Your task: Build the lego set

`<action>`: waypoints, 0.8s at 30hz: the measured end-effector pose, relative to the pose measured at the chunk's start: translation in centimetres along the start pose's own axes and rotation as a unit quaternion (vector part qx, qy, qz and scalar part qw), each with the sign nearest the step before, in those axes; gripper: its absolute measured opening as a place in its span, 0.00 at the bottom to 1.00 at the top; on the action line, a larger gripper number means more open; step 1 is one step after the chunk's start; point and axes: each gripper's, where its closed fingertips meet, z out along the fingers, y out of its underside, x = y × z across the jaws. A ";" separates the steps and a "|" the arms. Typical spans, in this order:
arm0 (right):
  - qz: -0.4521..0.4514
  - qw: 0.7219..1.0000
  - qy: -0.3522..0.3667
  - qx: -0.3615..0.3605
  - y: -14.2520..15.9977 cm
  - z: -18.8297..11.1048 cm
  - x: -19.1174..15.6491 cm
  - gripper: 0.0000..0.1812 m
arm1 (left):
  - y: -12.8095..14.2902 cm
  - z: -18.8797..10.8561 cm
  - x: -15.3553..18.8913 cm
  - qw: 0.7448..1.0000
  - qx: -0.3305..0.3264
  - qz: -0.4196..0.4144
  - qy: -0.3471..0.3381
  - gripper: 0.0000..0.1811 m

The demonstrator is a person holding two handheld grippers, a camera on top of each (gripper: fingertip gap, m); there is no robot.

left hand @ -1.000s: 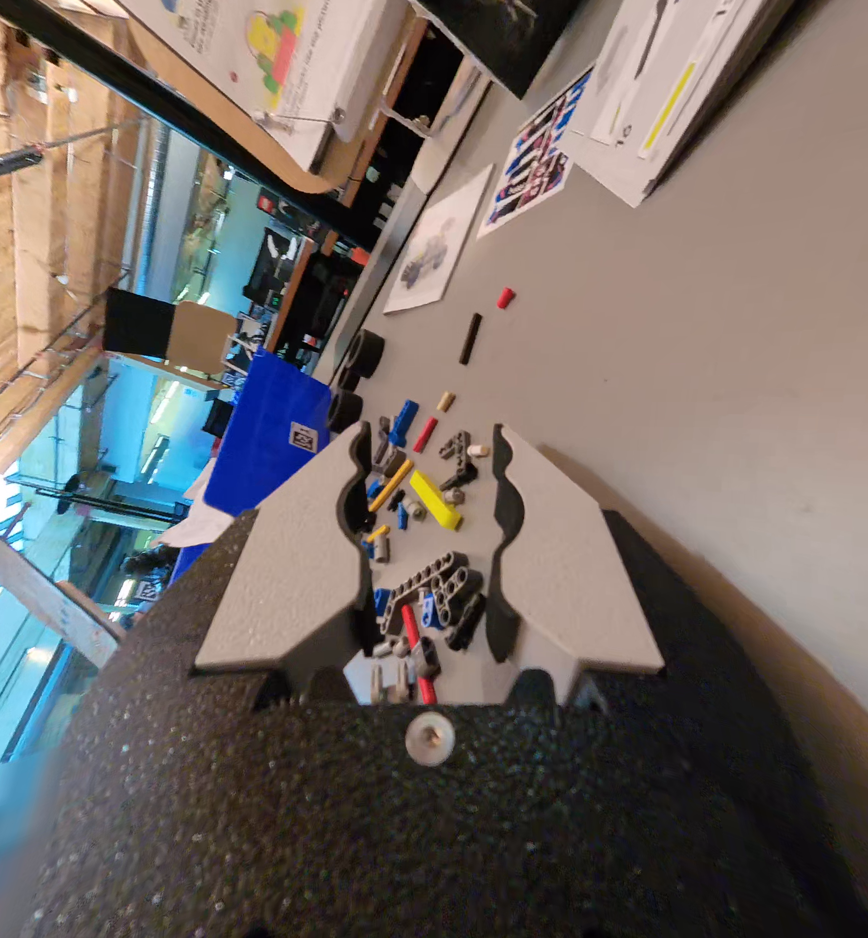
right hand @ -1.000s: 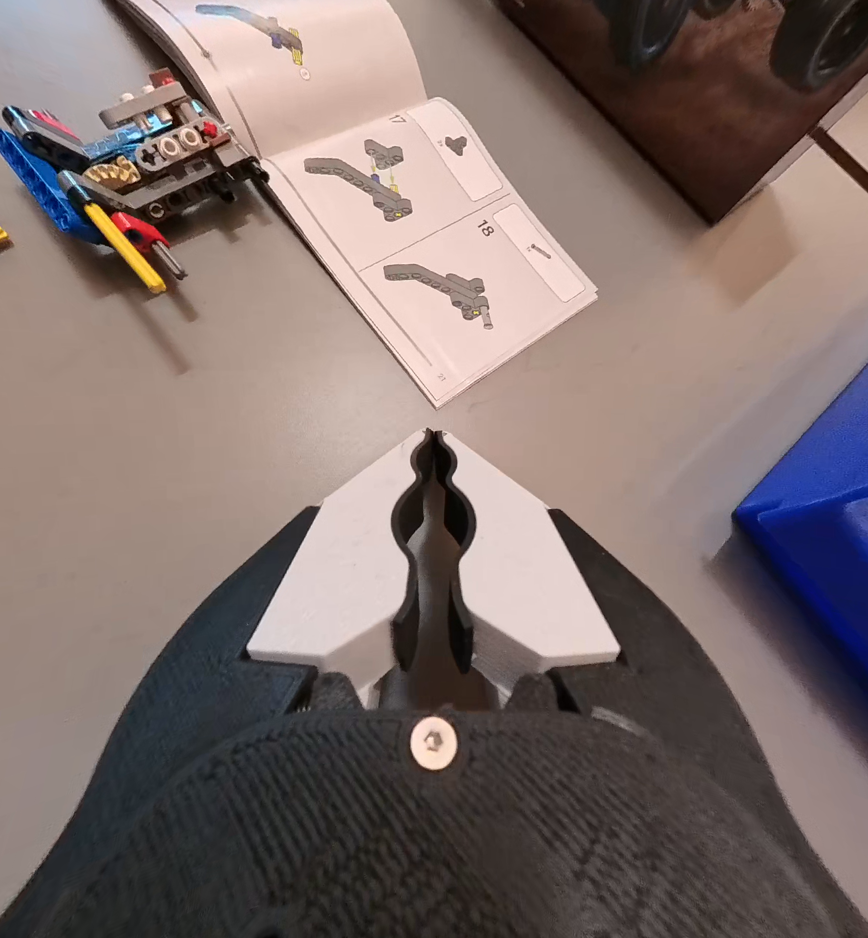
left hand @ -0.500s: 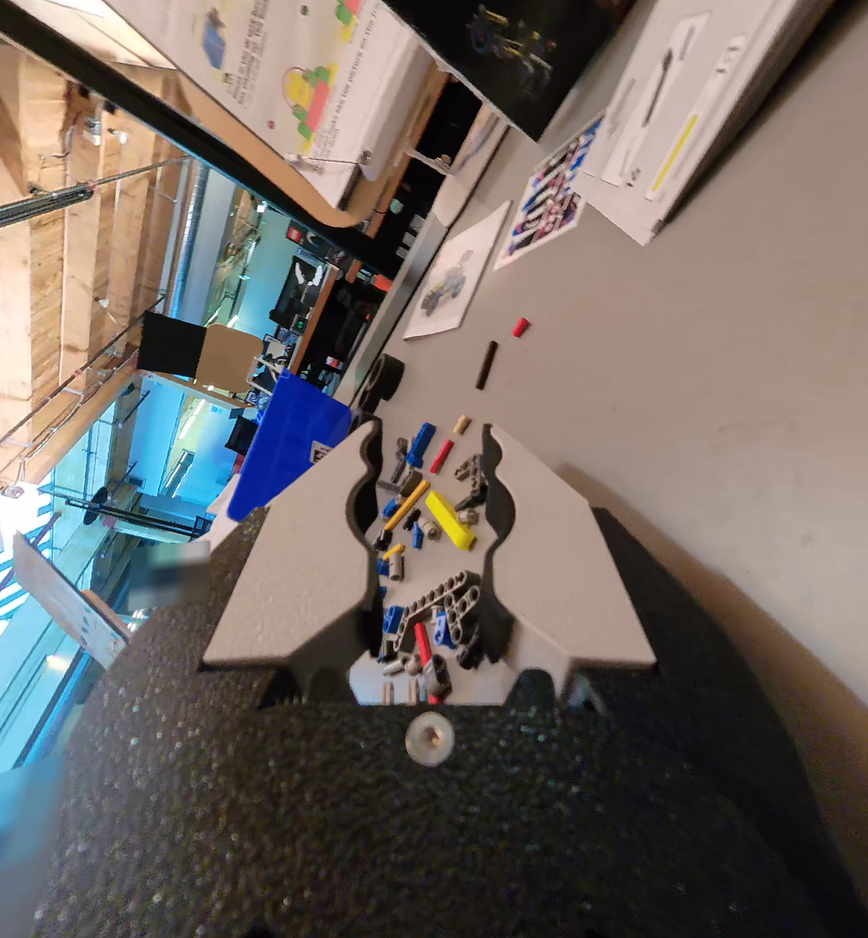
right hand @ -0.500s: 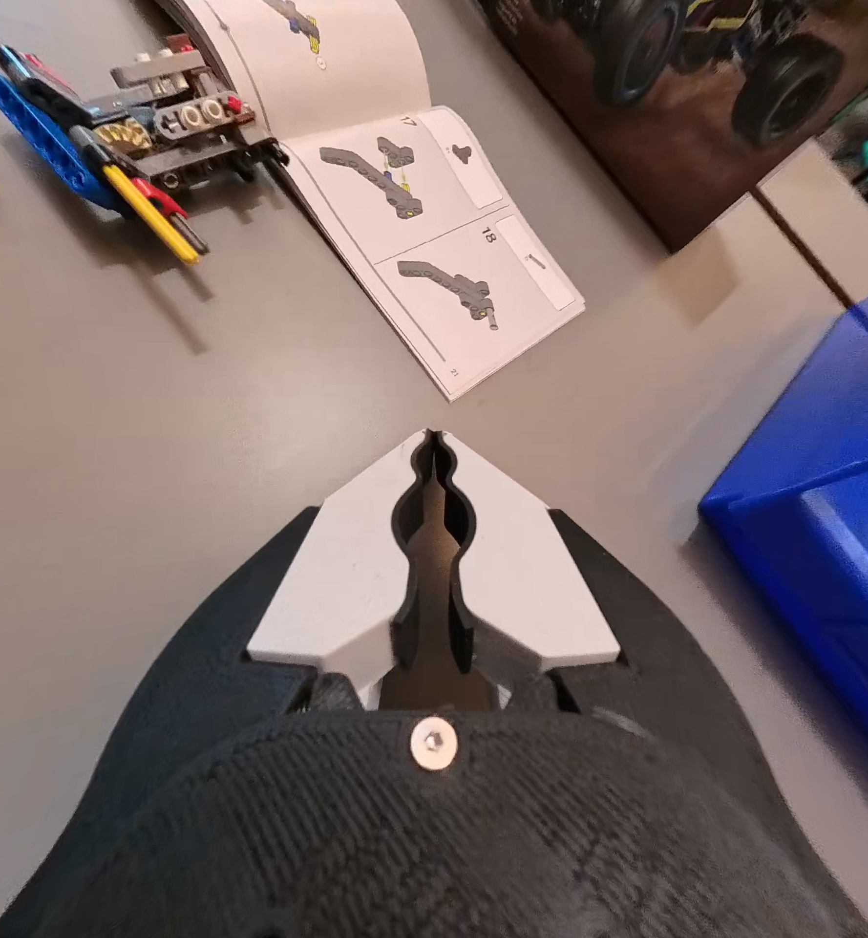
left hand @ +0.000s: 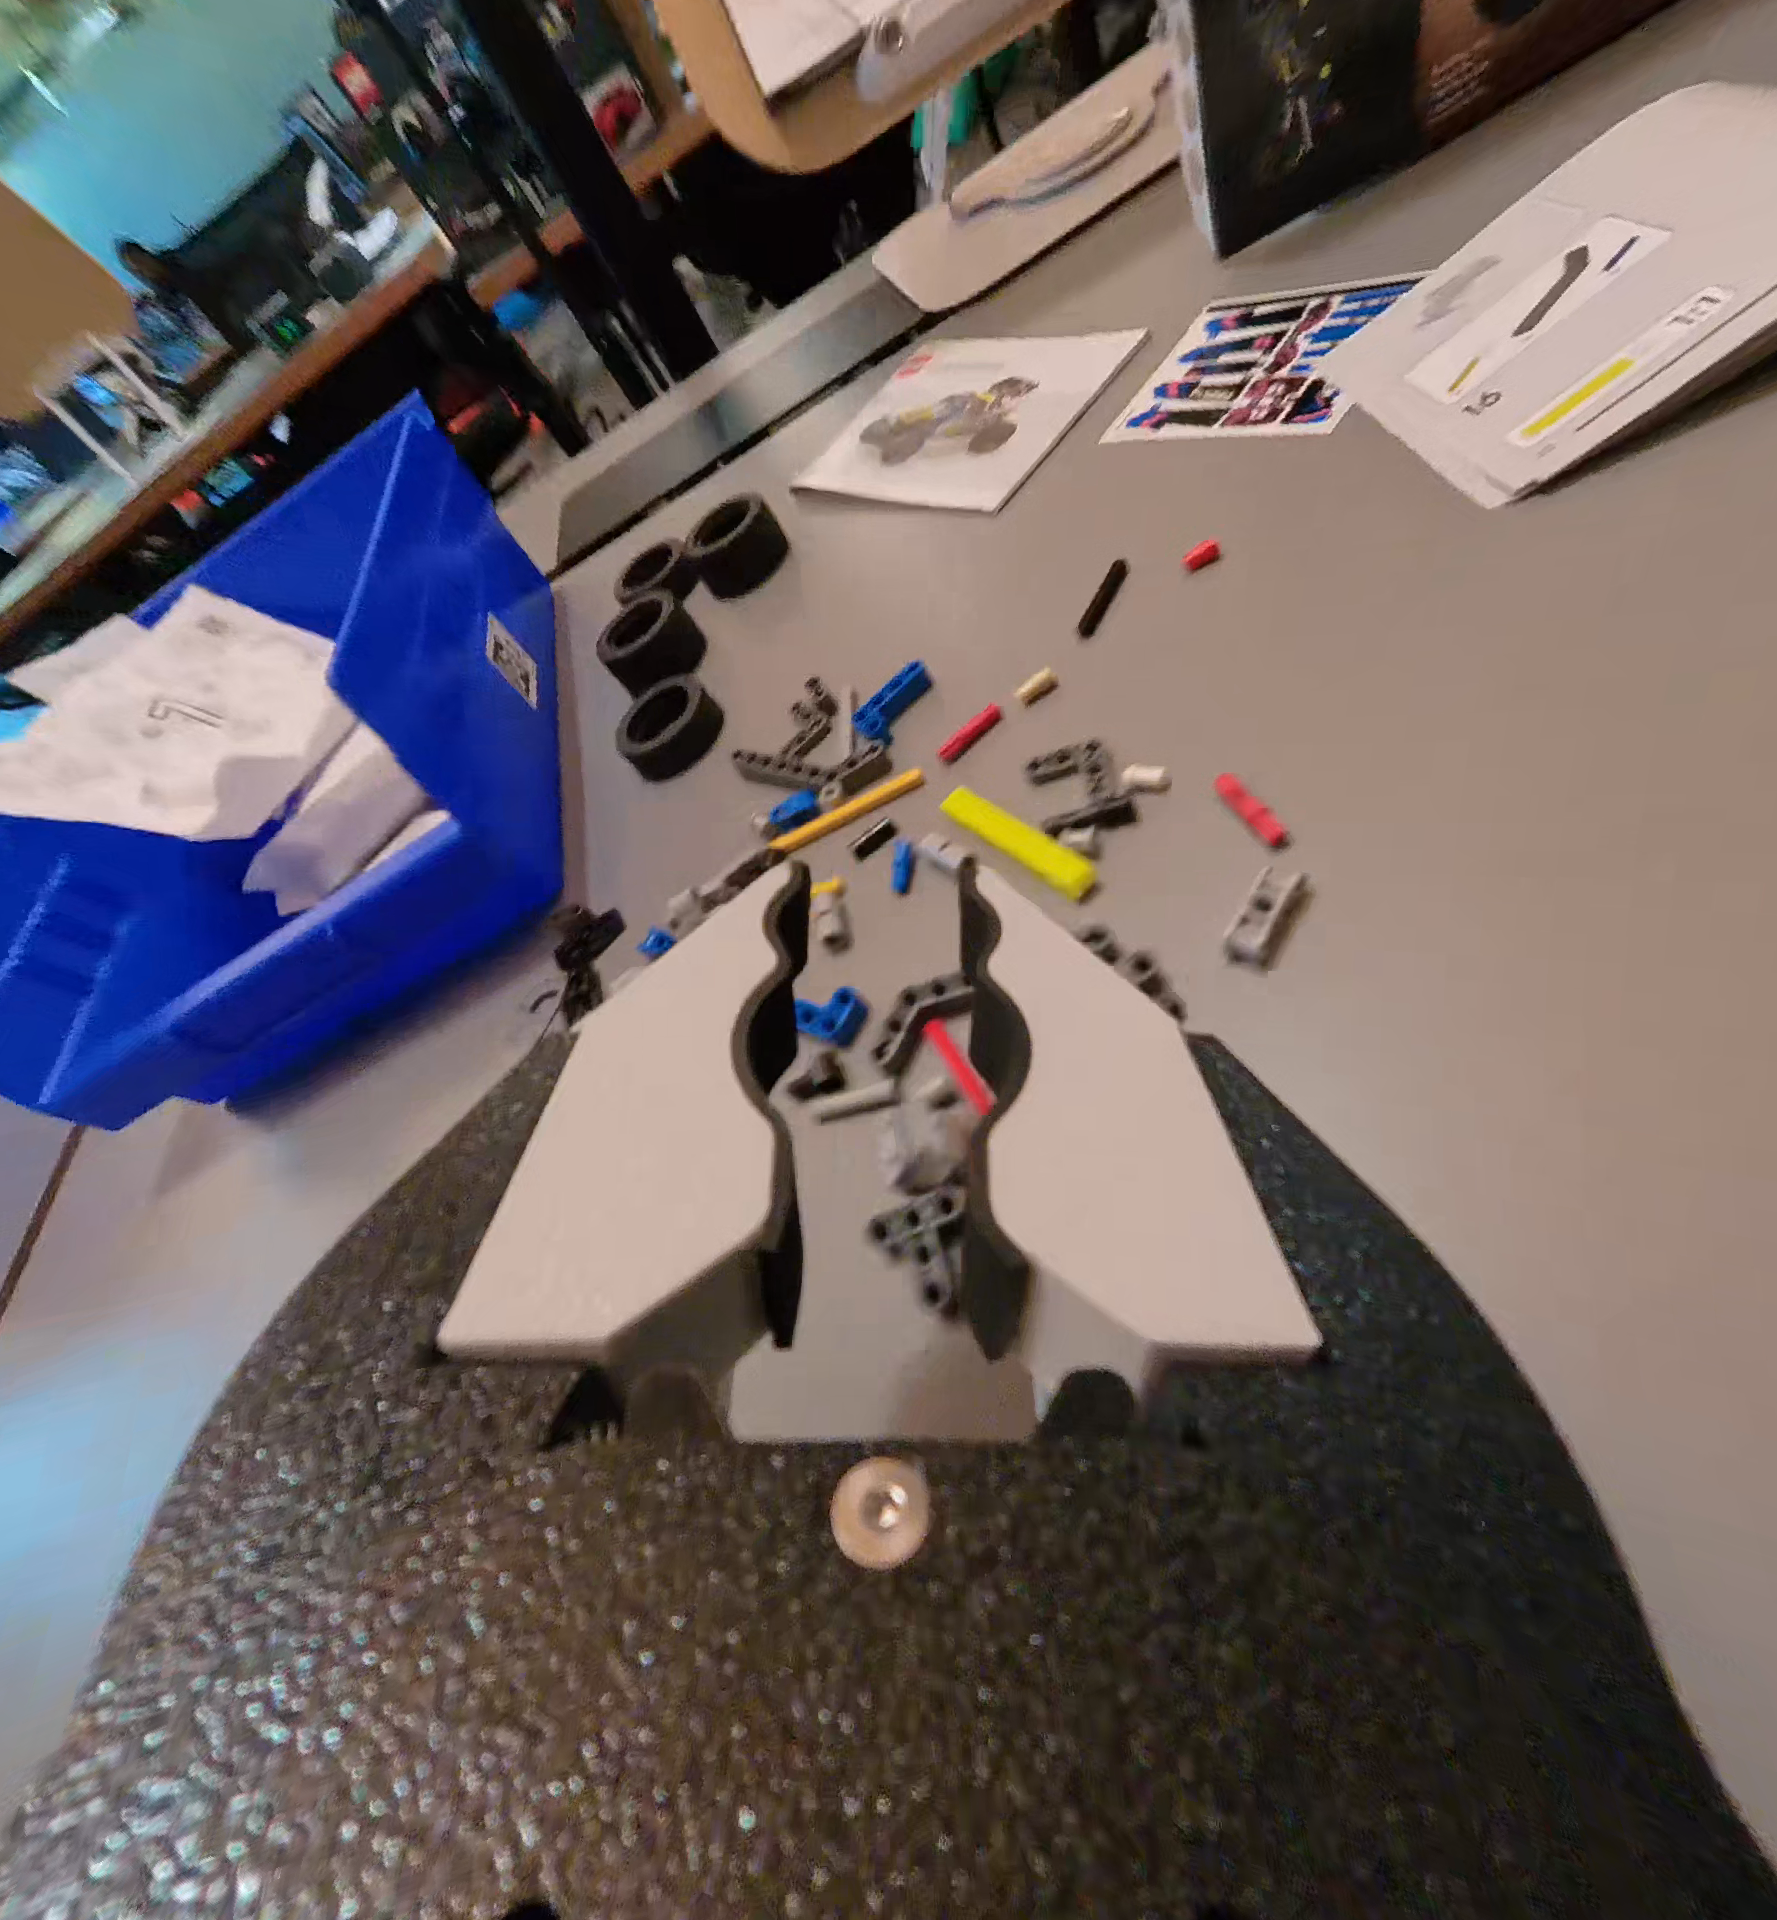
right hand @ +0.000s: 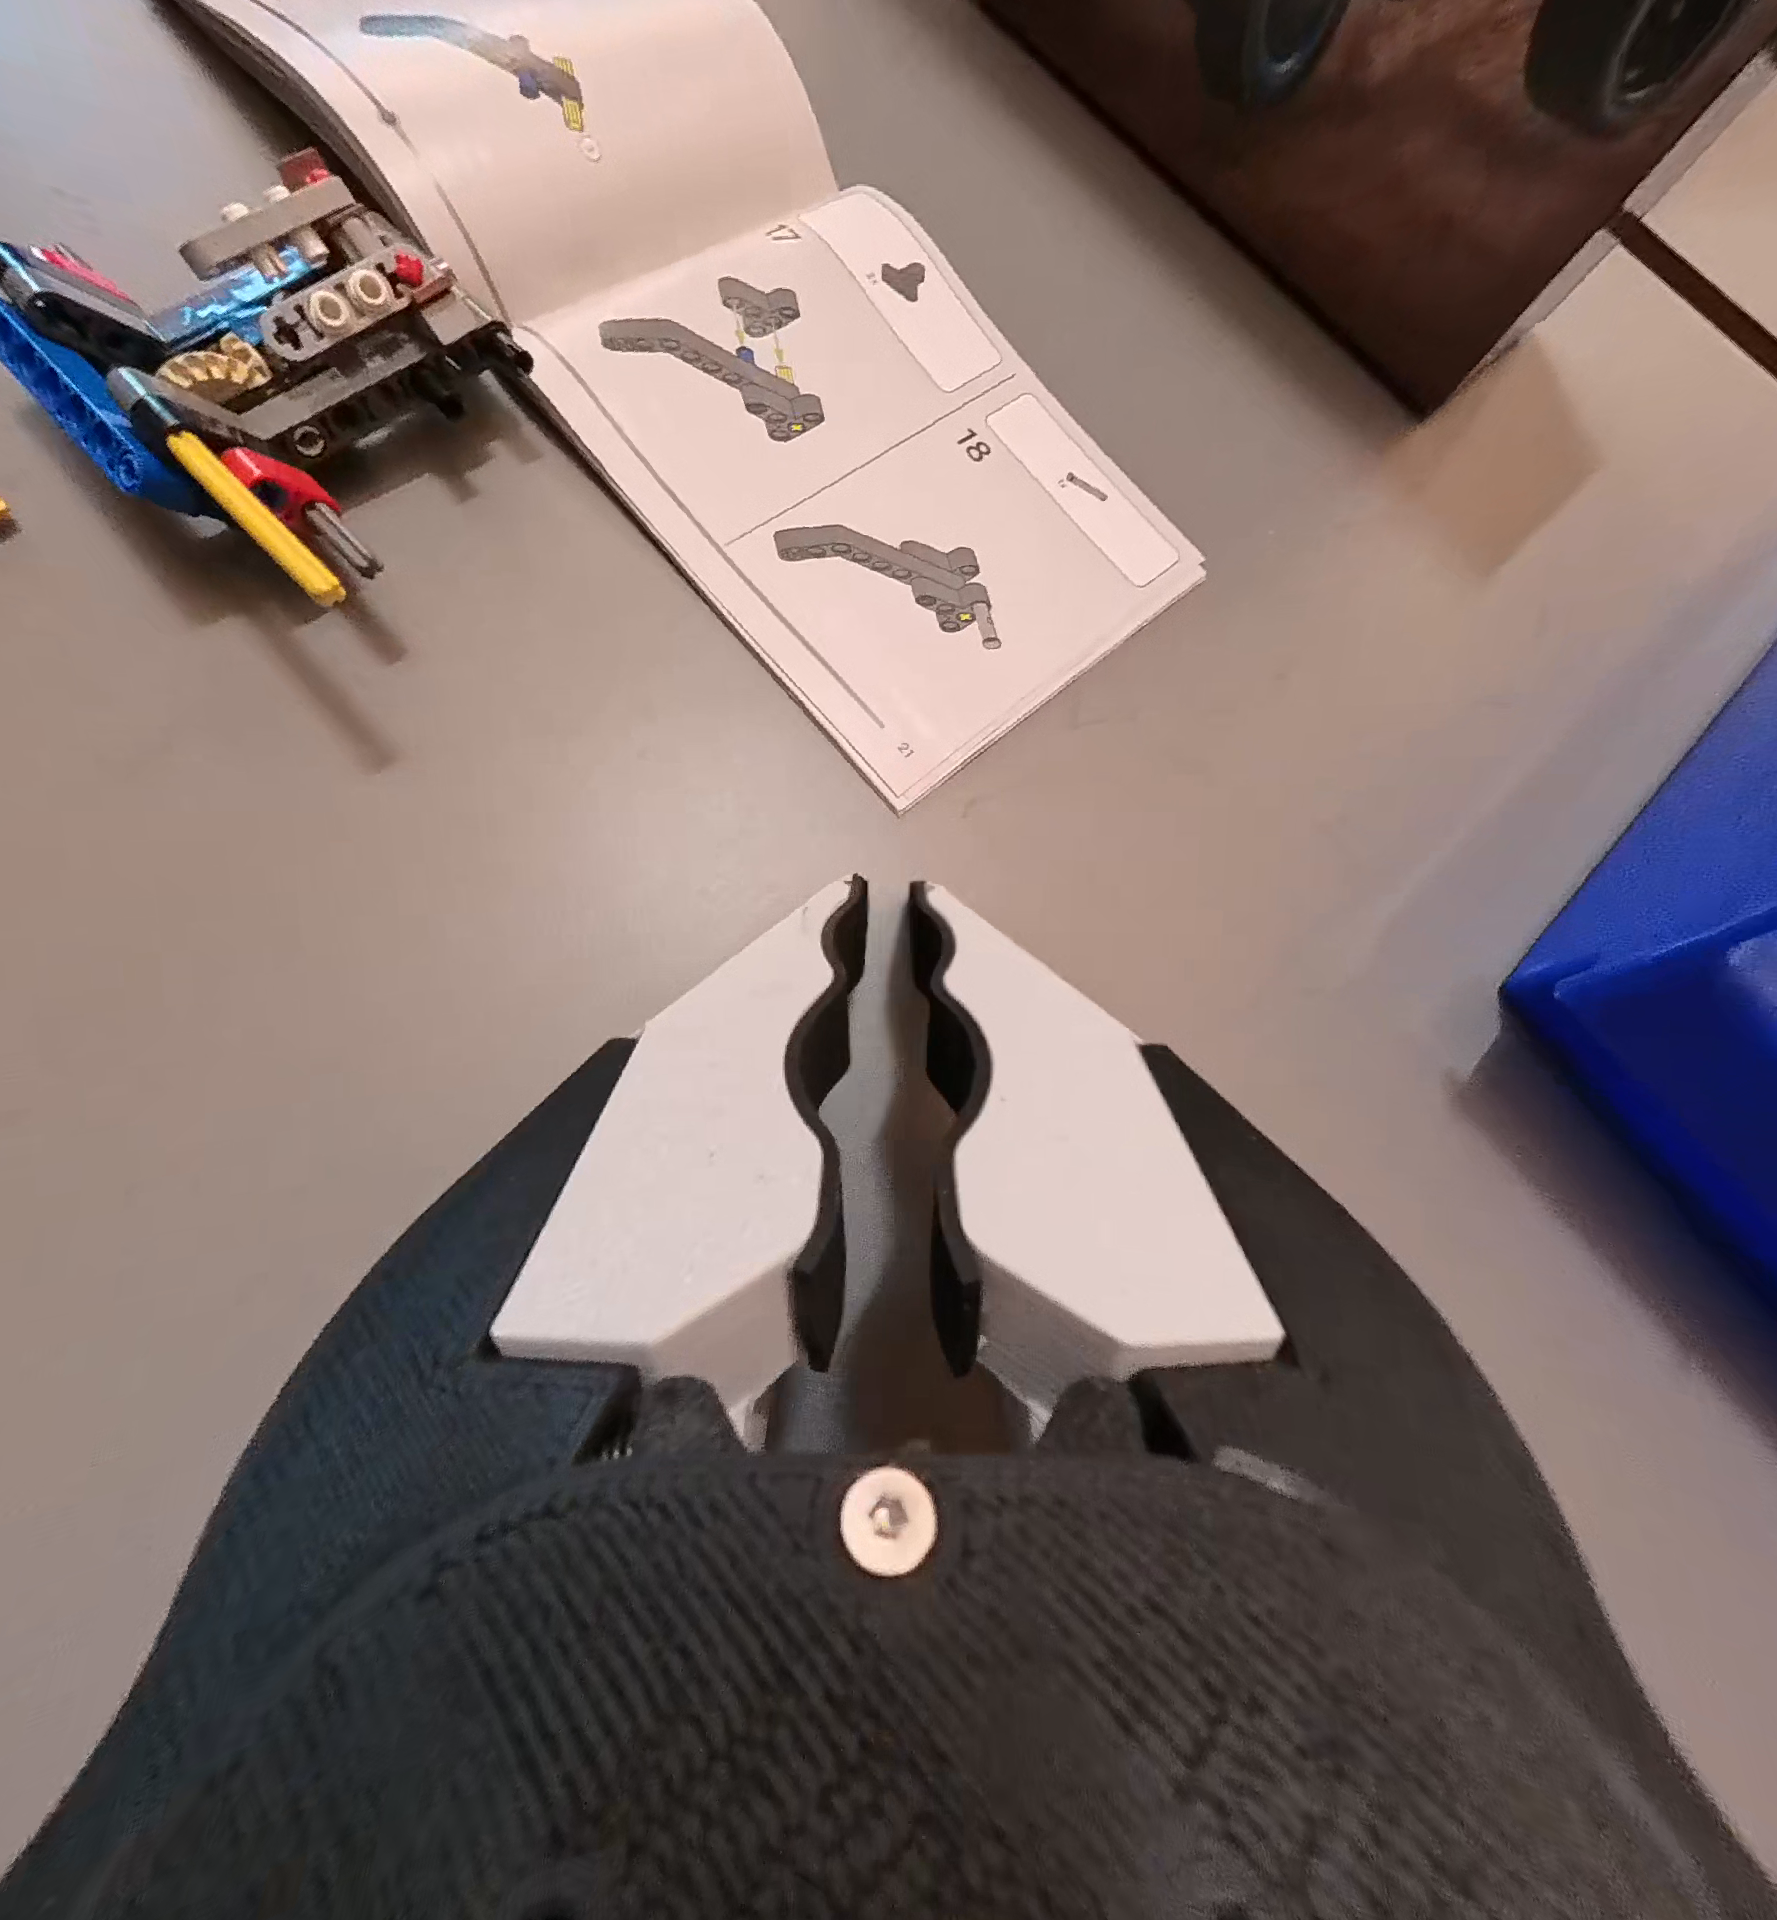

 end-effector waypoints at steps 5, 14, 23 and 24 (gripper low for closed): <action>0.014 1.000 -0.007 -0.001 0.0 0.1 0.1 0.03 | 3.7 -0.8 -2.7 0.992 -0.088 -0.013 0.092 0.14; -0.004 1.000 0.002 -0.002 -0.1 0.2 -0.1 0.00 | 6.2 -3.4 0.9 0.966 -0.124 0.003 0.226 0.12; -0.002 1.000 0.001 -0.002 -0.1 0.2 -0.1 0.00 | 7.6 -3.0 1.3 0.954 -0.178 -0.091 0.223 0.09; -0.002 1.000 0.003 -0.002 -0.1 0.2 0.0 0.00 | 7.6 -3.6 1.7 0.949 -0.192 -0.083 0.238 0.09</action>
